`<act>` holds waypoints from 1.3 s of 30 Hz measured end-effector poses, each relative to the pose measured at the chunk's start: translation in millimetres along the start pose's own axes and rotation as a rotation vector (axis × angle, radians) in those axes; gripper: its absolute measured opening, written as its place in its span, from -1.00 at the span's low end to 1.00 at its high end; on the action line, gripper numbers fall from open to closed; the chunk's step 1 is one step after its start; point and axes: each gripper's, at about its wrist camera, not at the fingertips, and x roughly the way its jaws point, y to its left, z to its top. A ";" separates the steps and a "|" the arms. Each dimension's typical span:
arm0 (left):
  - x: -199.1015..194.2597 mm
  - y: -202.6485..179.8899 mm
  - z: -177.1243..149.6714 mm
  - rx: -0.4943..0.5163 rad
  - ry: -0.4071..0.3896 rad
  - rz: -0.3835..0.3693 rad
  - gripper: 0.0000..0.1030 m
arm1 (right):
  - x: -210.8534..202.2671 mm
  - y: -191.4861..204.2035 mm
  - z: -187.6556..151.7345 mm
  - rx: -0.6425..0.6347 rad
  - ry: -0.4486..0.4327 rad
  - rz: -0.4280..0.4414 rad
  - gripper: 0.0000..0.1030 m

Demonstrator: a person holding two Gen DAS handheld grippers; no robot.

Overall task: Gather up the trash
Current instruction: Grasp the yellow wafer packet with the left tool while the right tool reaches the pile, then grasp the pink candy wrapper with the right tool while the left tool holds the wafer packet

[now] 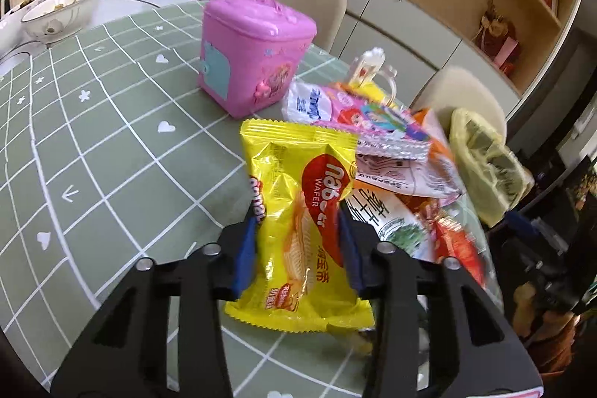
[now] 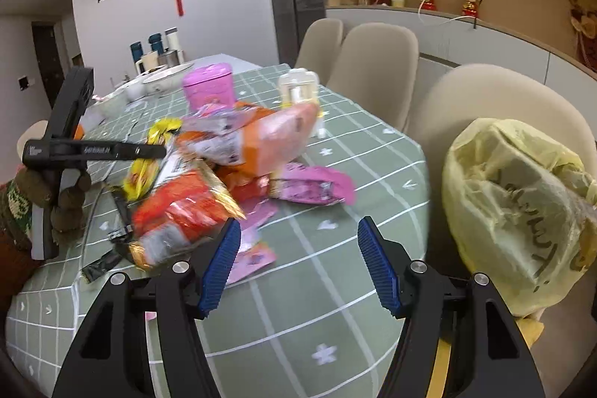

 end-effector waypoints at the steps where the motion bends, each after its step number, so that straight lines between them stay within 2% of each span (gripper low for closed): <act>1: -5.9 1.0 0.3 -0.011 -0.013 -0.012 -0.28 | -0.4 3.5 -1.8 0.005 0.000 0.005 0.20; 4: -19.6 3.1 2.8 -0.034 -0.045 -0.027 -0.29 | -1.3 11.5 -9.6 0.037 0.011 0.036 0.20; 9: -33.6 2.1 8.3 -0.032 -0.079 -0.005 -0.29 | 9.9 31.9 -21.1 0.044 0.105 0.018 0.20; 15: -49.5 -16.0 10.1 0.043 -0.105 -0.048 -0.28 | 22.6 46.2 -21.5 0.033 0.133 -0.012 0.20; 19: -58.4 -28.7 9.6 0.095 -0.128 -0.088 -0.26 | 37.5 49.2 -17.5 0.016 0.158 0.020 0.20; 23: -59.1 -41.6 6.5 0.147 -0.144 -0.051 -0.25 | 48.0 45.5 -11.1 0.030 0.155 0.040 0.19; 26: -66.2 -48.2 4.6 0.188 -0.185 -0.036 -0.25 | 49.7 44.9 -9.6 0.006 0.160 0.021 -0.18; 29: -76.2 -45.8 7.5 0.173 -0.229 -0.053 -0.25 | 45.1 41.1 -12.1 -0.017 0.159 0.045 -0.48; 31: -81.6 -41.7 9.6 0.154 -0.252 -0.065 -0.25 | 39.3 36.6 -13.3 -0.015 0.156 0.064 -0.53; 33: -85.7 -39.0 11.1 0.140 -0.269 -0.077 -0.25 | 32.9 32.2 -14.1 -0.013 0.149 0.056 -0.68; 39: -100.6 -41.1 9.9 0.135 -0.332 -0.144 -0.25 | 11.1 18.3 -10.9 0.020 0.088 0.041 -0.69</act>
